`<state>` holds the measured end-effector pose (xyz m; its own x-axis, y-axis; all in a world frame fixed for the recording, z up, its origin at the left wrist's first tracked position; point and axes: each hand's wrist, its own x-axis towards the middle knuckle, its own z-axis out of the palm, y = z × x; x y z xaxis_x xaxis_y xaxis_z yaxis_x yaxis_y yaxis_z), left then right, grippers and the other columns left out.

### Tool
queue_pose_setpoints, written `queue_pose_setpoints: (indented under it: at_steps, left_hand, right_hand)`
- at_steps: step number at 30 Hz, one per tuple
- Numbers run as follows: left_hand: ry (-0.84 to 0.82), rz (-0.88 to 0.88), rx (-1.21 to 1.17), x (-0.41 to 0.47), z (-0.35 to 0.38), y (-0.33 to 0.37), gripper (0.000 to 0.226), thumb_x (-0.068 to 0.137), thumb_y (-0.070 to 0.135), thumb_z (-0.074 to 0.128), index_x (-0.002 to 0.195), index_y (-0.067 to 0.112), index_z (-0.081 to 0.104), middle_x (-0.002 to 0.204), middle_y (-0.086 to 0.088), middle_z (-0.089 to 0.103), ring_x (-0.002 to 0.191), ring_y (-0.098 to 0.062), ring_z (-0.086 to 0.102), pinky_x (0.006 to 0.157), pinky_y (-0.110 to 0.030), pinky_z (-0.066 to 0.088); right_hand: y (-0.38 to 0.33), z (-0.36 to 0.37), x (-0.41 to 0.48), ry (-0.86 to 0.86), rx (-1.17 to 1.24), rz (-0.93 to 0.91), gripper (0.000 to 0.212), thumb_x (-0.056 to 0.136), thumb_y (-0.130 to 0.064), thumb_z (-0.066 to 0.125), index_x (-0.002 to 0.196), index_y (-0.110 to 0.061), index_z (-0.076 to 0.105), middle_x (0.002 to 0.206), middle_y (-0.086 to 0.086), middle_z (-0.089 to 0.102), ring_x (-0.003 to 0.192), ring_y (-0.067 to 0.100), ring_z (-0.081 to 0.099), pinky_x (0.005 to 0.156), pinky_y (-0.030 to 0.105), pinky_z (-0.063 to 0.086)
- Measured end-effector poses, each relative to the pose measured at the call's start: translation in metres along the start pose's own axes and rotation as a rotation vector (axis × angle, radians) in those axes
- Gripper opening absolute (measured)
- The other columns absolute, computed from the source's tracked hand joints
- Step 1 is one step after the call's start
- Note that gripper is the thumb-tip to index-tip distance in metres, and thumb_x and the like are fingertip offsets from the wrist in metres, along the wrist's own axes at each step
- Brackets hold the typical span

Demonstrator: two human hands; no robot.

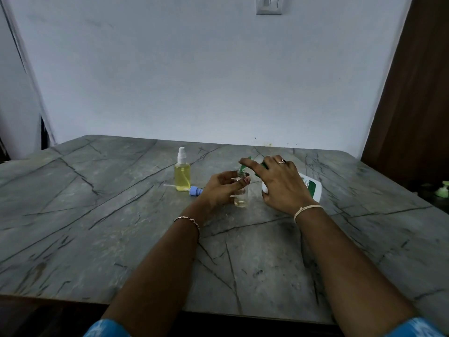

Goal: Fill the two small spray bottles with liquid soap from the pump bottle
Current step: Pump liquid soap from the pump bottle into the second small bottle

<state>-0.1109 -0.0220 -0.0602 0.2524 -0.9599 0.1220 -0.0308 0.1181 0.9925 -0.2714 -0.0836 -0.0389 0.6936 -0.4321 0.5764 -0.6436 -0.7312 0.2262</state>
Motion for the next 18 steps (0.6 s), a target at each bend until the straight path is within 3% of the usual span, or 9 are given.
queue_pose_setpoints:
  at_steps: [3, 9, 18]
  left_hand:
    - [-0.006, -0.001, 0.006, 0.0005, -0.0006, -0.0007, 0.029, 0.085, 0.022, 0.07, 0.111, 0.014, 0.064, 0.114, -0.014, 0.068, 0.102, -0.028, 0.067, 0.086, -0.043, 0.056]
    - [-0.016, -0.008, 0.013, -0.0011, -0.0003, 0.0013, 0.038, 0.085, 0.022, 0.071, 0.12, 0.011, 0.062, 0.113, -0.012, 0.069, 0.102, -0.025, 0.067, 0.086, -0.04, 0.055]
    - [-0.028, -0.021, -0.04, -0.0064, 0.0015, 0.0054, 0.019, 0.086, 0.019, 0.069, 0.105, 0.018, 0.066, 0.112, -0.01, 0.07, 0.095, -0.022, 0.067, 0.076, -0.032, 0.057]
  right_hand:
    - [0.0005, 0.0012, -0.001, 0.011, -0.013, -0.007, 0.097, 0.076, -0.017, 0.065, 0.148, -0.043, 0.006, 0.107, 0.006, 0.053, 0.108, 0.026, 0.048, 0.085, 0.04, 0.04]
    - [-0.0002, 0.0004, 0.0019, -0.006, 0.057, 0.031, 0.079, 0.076, -0.016, 0.064, 0.142, -0.037, 0.026, 0.118, 0.006, 0.053, 0.115, 0.028, 0.046, 0.094, 0.041, 0.038]
    - [0.0017, 0.0033, -0.0002, 0.02, 0.015, 0.002, 0.088, 0.075, -0.015, 0.065, 0.145, -0.041, 0.019, 0.107, 0.006, 0.054, 0.107, 0.028, 0.048, 0.085, 0.042, 0.041]
